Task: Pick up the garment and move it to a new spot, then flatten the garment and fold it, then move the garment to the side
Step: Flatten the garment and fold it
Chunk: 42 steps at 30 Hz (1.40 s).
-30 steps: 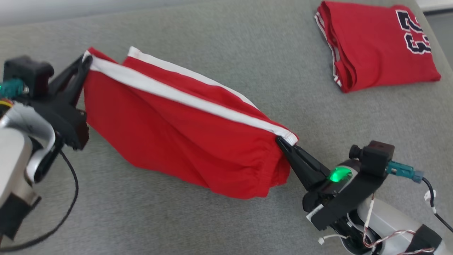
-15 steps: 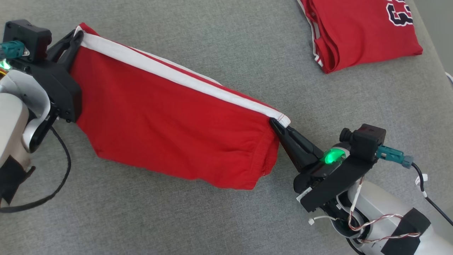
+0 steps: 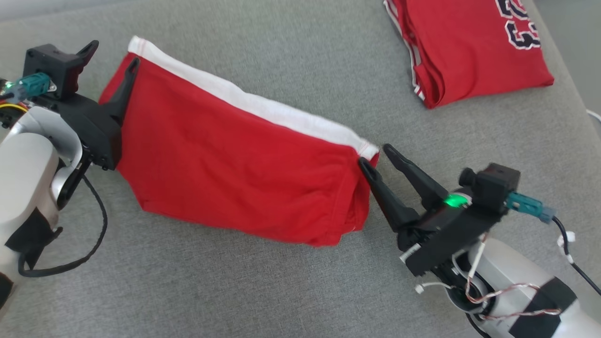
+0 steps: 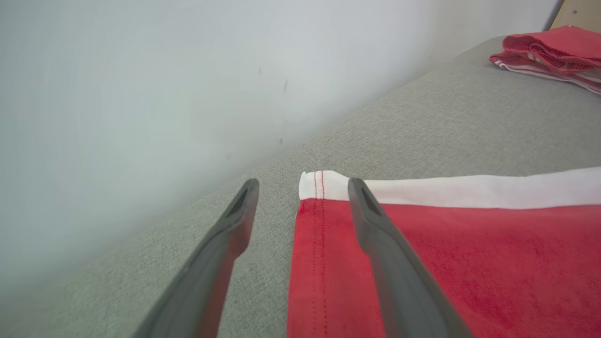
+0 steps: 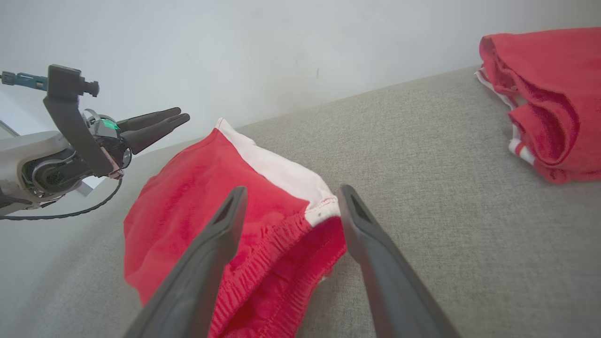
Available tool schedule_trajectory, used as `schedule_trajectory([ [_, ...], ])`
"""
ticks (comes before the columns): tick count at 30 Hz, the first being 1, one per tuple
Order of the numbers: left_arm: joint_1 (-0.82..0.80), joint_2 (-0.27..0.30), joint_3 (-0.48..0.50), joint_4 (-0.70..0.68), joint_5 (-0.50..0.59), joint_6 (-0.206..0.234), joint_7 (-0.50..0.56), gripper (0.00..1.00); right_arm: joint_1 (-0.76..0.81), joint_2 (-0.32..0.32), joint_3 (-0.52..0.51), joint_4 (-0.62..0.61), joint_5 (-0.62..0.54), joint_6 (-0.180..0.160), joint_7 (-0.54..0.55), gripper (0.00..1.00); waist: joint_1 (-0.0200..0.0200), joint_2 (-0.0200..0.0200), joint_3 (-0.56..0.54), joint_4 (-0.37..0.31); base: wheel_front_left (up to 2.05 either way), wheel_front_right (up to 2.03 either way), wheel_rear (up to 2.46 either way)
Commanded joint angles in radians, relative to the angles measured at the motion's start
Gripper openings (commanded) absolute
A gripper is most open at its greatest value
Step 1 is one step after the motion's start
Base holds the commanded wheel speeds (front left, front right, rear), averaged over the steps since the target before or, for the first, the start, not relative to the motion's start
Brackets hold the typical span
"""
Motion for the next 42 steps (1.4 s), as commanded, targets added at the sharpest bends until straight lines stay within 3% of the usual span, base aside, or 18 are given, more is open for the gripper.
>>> schedule_trajectory([
  [1, 0.011, -0.005, -0.005, 0.008, -0.018, 0.003, -0.016, 1.0, 0.024, -0.009, -0.006, -0.001, -0.01, -0.003, -0.001, 1.0, 0.0, -0.0001, -0.036, 0.009, 0.0, 0.0, 0.0],
  [9, 0.044, 0.005, 0.0, 0.041, -0.05, 0.003, -0.087, 1.0, 0.092, -0.008, -0.125, -0.037, -0.093, -0.003, -0.001, 1.0, 0.0, -0.0001, -0.106, 0.007, 0.0, 0.0, 0.0],
  [17, 0.1, 0.011, 0.074, 0.006, -0.023, 0.053, -0.106, 1.0, 0.221, 0.112, -0.387, -0.105, -0.264, -0.003, -0.001, 1.0, 0.0, -0.0001, -0.132, 0.004, 0.0, 0.0, 0.0],
  [24, 0.163, 0.015, 0.087, 0.011, -0.022, 0.035, -0.106, 1.0, 0.331, 0.255, -0.562, -0.173, -0.425, -0.003, -0.001, 1.0, 0.0, -0.0001, -0.132, -0.006, 0.0, 0.0, 0.0],
  [32, 0.185, 0.056, 0.035, 0.024, -0.083, 0.002, 0.014, 1.0, 0.423, 0.385, -0.639, -0.21, -0.556, -0.003, -0.001, 1.0, 0.0, -0.0001, -0.113, -0.048, 0.0, 0.0, 0.0],
  [42, 0.192, 0.107, -0.056, 0.01, -0.149, 0.002, 0.234, 1.0, 0.452, 0.427, -0.636, -0.205, -0.573, -0.003, -0.001, 1.0, 0.0, -0.0001, -0.093, -0.081, 0.0, 0.0, 0.0],
])
